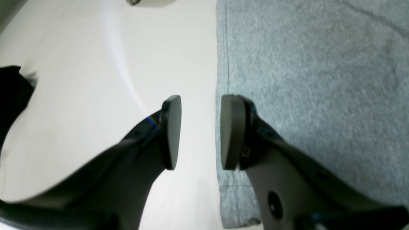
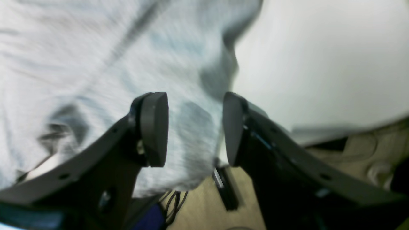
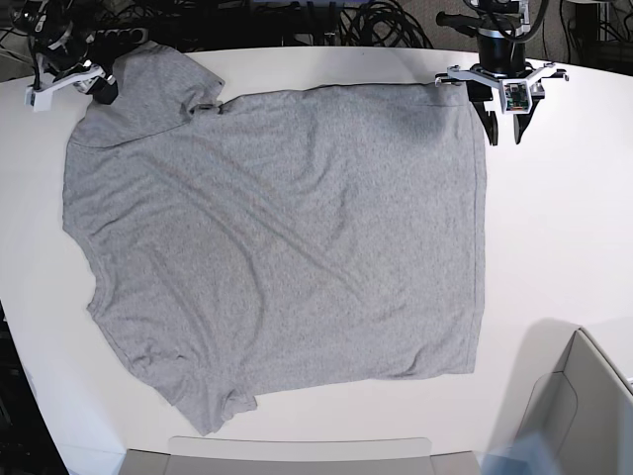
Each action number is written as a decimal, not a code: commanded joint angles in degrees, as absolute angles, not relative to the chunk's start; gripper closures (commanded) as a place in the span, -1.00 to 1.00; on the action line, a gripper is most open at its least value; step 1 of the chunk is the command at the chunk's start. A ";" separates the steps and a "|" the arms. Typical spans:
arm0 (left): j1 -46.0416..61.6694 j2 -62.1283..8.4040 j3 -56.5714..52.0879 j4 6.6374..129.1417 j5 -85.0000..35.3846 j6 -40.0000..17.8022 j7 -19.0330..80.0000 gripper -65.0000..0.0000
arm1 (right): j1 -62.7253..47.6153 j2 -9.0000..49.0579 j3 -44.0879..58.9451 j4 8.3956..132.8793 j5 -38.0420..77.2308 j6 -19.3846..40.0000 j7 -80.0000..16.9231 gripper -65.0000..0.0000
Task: Fold the T-shirt properly
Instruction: 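Move both grippers down to the shoulder corners of the grey T-shirt, then close both grippers on the shirt's shoulder edge corners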
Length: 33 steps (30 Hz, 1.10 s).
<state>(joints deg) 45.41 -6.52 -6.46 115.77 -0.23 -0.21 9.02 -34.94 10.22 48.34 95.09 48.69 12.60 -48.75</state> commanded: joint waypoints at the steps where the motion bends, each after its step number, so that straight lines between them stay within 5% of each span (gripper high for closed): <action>1: 45.85 -6.55 -6.46 116.79 -0.04 0.04 7.52 0.33 | -34.42 11.21 48.48 94.37 48.57 12.70 -49.10 0.16; 20: 45.85 -6.46 -5.32 116.70 -0.04 0.04 7.52 0.33 | -35.38 7.87 56.57 99.21 47.52 12.70 -49.54 0.16; 33: 45.93 -6.46 -5.32 116.70 -0.22 0.04 7.52 0.32 | -33.54 8.75 48.57 91.30 47.43 12.70 -49.45 0.16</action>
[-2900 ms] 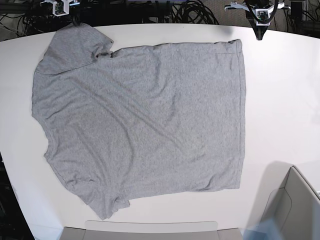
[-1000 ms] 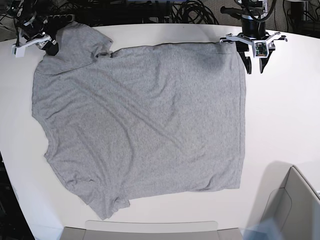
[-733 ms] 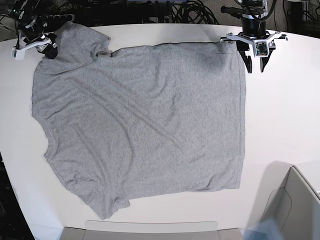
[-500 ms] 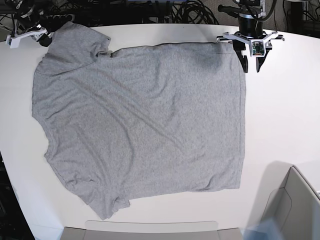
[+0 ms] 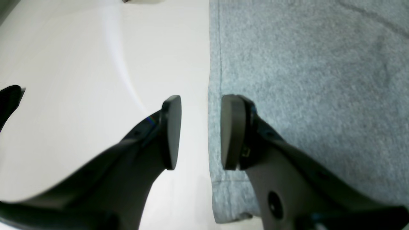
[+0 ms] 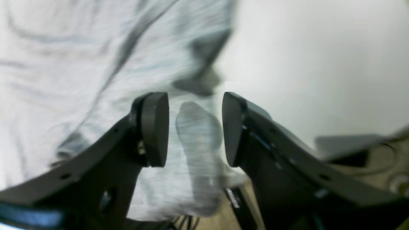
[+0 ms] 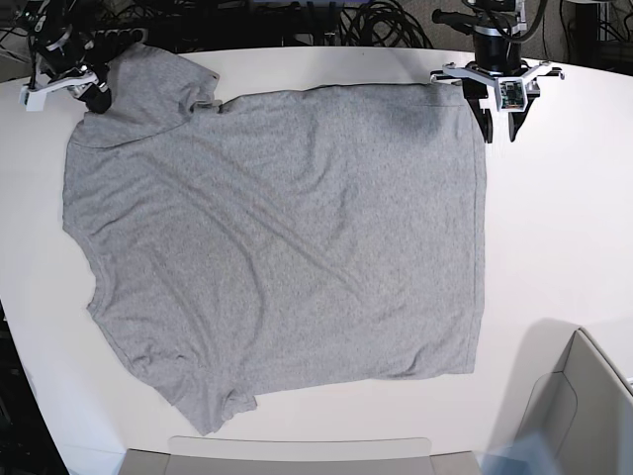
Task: Fold the T-shirt properly
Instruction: 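Close both grippers on the shirt's shoulder edge corners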
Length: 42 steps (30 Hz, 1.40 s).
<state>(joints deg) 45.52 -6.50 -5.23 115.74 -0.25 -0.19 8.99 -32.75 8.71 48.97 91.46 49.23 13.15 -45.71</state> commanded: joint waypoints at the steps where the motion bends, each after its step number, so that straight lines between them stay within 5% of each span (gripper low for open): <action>1: 45.93 -6.46 -5.23 116.70 -0.31 0.04 7.78 0.32 | -33.63 8.40 47.69 91.30 47.43 12.70 -49.45 0.16; 7: 45.85 -6.73 0.57 116.79 -2.68 0.04 16.48 0.27 | -34.33 7.96 47.16 91.30 47.43 12.70 -49.10 0.16; 19: 45.85 -18.68 -9.80 115.56 -53.49 0.04 19.30 0.16 | -35.21 9.27 47.60 91.30 47.43 12.97 -49.01 0.16; 25: 41.98 -17.98 -13.23 109.14 -54.99 0.04 29.23 0.17 | -35.21 9.27 47.60 91.30 47.43 12.97 -49.01 0.16; 34: 42.07 -14.02 -15.60 104.66 -54.99 -0.22 30.64 0.16 | -35.21 9.27 47.60 91.30 47.43 12.97 -49.01 0.16; 42: 41.54 -13.41 -16.31 98.33 -55.08 -12.44 36.35 0.17 | -35.21 9.36 47.60 91.38 47.43 12.97 -49.01 0.16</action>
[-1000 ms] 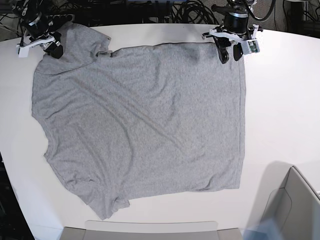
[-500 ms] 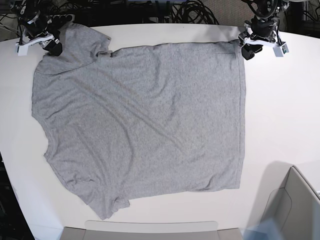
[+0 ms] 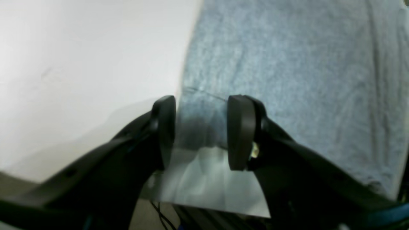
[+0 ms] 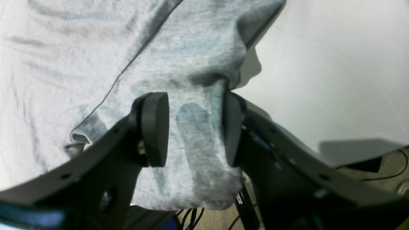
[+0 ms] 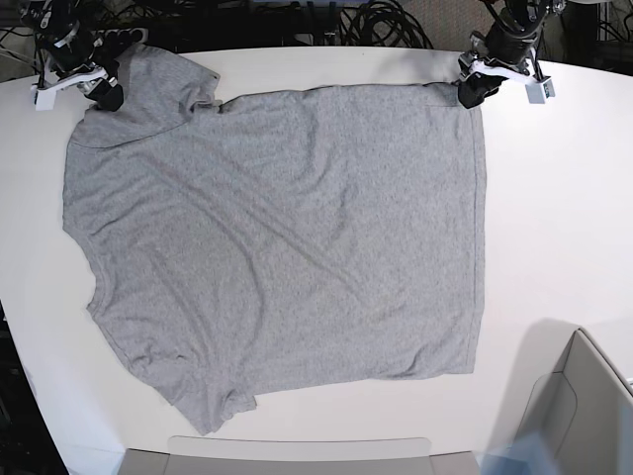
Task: Fold the T-shirt properly
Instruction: 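Close both grippers on the shirt's shoulder edge corners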
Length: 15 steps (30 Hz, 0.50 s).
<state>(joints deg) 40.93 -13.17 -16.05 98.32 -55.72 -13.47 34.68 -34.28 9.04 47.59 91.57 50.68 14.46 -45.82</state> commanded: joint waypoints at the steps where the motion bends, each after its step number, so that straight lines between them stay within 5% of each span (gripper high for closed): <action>1: 41.36 -12.62 -16.40 97.45 -55.08 -12.70 36.35 0.17 | -35.30 9.36 47.60 91.38 47.43 12.97 -49.01 0.16; 10: 39.34 -11.12 -18.95 95.78 -55.08 -13.49 38.90 0.17 | -35.91 9.27 47.43 92.97 47.52 13.05 -49.01 0.16; 15: 39.25 -10.51 -18.95 95.43 -55.08 -21.85 42.51 0.27 | -35.82 9.10 47.25 94.20 47.52 13.05 -49.01 0.16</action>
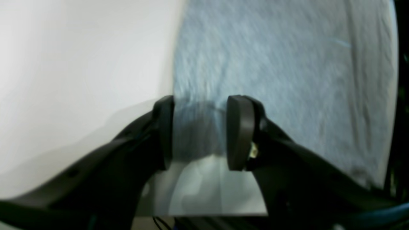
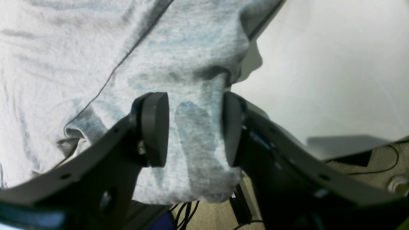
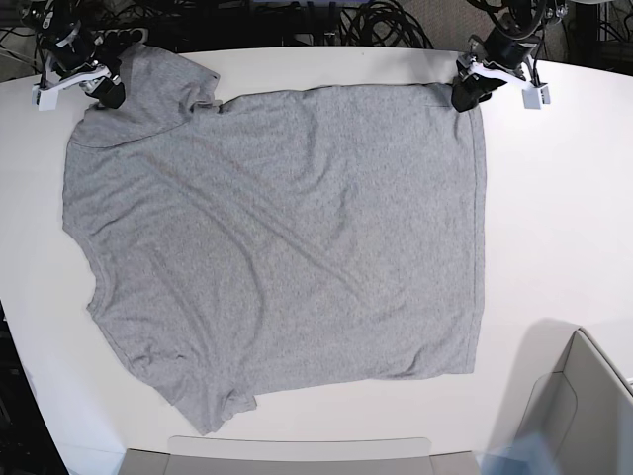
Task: Fold the T-shirt properly
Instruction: 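Close both grippers on the shirt's shoulder edge corners, then lift the shoulder edge with both grippers and pull it over the shirt body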
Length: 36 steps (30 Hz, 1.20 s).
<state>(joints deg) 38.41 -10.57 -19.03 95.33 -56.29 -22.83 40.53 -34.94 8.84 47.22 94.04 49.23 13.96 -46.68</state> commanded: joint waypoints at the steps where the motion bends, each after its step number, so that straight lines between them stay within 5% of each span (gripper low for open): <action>1: 39.25 -10.07 -19.03 95.34 -54.81 -23.16 42.68 0.29 | -35.74 9.10 47.25 94.11 47.52 13.05 -49.01 0.16; 6: 38.73 -9.98 -18.95 95.34 -54.73 -23.34 42.77 0.31 | -35.30 9.19 47.08 94.11 47.52 13.05 -49.01 0.24; 9: 36.62 -10.07 -18.95 95.34 -54.64 -23.43 42.86 0.35 | -34.24 9.27 47.08 93.93 47.52 13.05 -49.10 0.57; 13: 36.00 -10.15 -19.12 95.34 -54.64 -23.34 42.86 0.79 | -33.45 9.27 47.08 93.85 47.43 12.97 -49.10 0.98; 15: 36.00 -10.24 -19.03 95.08 -54.64 -23.34 42.86 1.00 | -33.19 9.27 47.08 93.93 47.43 12.97 -49.27 1.00; 36: 37.93 -10.15 -29.32 99.56 -54.99 -23.43 42.86 1.00 | -36.79 7.16 52.53 102.99 48.04 13.14 -48.92 1.00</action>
<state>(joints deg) 37.43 -9.67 -28.73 98.72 -54.43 -23.24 43.75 -36.49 6.50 52.18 102.06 47.40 12.67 -49.76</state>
